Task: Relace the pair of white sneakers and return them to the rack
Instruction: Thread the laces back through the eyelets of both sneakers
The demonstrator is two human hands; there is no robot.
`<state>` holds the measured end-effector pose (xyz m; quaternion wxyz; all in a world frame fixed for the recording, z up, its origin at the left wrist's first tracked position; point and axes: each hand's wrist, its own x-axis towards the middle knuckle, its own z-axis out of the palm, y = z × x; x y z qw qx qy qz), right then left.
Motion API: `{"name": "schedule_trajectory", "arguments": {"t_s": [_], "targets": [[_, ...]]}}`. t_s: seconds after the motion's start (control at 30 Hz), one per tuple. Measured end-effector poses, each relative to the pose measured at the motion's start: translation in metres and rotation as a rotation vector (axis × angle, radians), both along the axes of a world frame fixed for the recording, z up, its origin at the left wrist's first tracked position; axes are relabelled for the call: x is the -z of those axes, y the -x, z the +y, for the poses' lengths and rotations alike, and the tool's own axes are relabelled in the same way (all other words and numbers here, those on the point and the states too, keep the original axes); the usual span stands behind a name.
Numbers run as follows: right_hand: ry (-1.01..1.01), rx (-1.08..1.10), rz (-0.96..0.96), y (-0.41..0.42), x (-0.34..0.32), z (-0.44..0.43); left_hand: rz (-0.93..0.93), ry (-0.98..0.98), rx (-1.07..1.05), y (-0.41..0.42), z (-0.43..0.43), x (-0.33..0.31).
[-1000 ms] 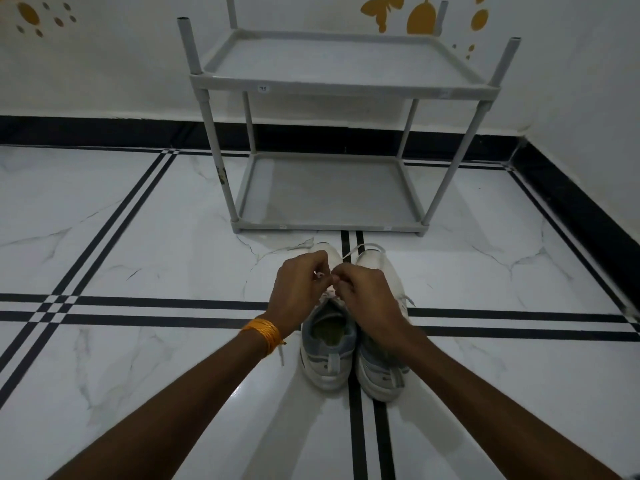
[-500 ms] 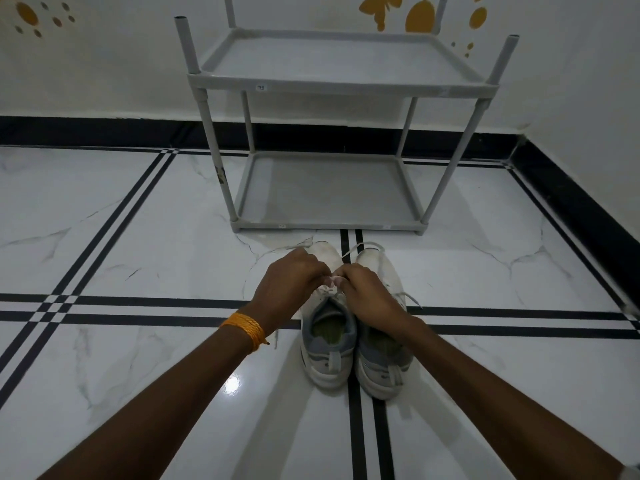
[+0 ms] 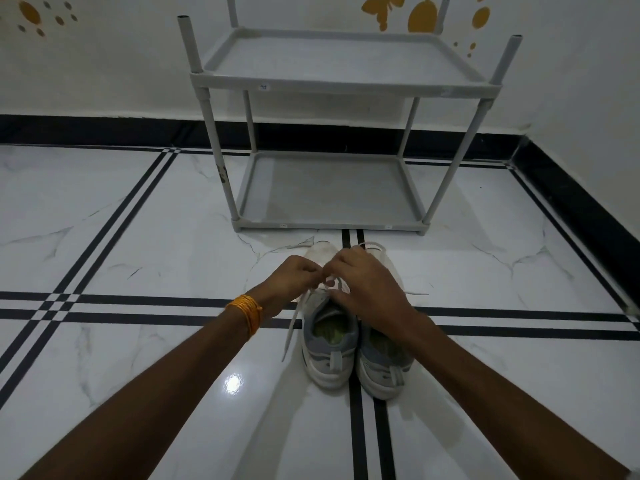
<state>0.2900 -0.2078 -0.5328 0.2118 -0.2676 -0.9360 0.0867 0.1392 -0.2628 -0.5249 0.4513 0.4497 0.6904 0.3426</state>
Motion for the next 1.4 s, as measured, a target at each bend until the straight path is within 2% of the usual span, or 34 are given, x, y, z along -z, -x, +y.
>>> {"name": "schedule_trajectory", "arguments": {"t_s": [0.1, 0.2, 0.3, 0.4, 0.5, 0.63, 1.03, 1.2, 1.33, 1.4], "targets": [[-0.034, -0.011, -0.026, 0.002, -0.001, -0.001, -0.001, -0.015, -0.027, 0.002, 0.002, 0.003], [0.063, 0.049, -0.022, -0.002, -0.002, 0.002, -0.112, -0.118, -0.091, 0.008, 0.000, 0.002], [0.106, 0.103, -0.010, -0.013, -0.007, 0.003, -0.189, -0.164, -0.275, 0.020, -0.003, 0.011], [0.158, 0.189, -0.119, -0.044, -0.006, 0.012, -0.055, -0.157, -0.462, 0.040, -0.012, 0.029], [0.190, 0.237, -0.293, -0.071, 0.006, 0.012, 0.164, -0.118, -0.463, 0.048, -0.023, 0.045], [0.154, 0.218, -0.356, -0.069, 0.013, 0.009, 0.298, -0.120, -0.469, 0.045, -0.021, 0.056], [0.140, 0.219, -0.393, -0.068, 0.014, 0.014, 0.390, -0.129, -0.508, 0.045, -0.021, 0.065], [0.204, 0.210, -0.441, -0.060, 0.001, 0.016, 0.506, -0.182, -0.355, 0.041, -0.025, 0.067], [0.375, 0.198, -0.185, -0.034, -0.022, 0.009, 0.649, -0.350, -0.027, 0.030, -0.024, 0.061], [0.406, 0.172, -0.194, -0.013, -0.022, 0.002, 0.650, -0.341, 0.167, 0.020, -0.023, 0.061]]}}
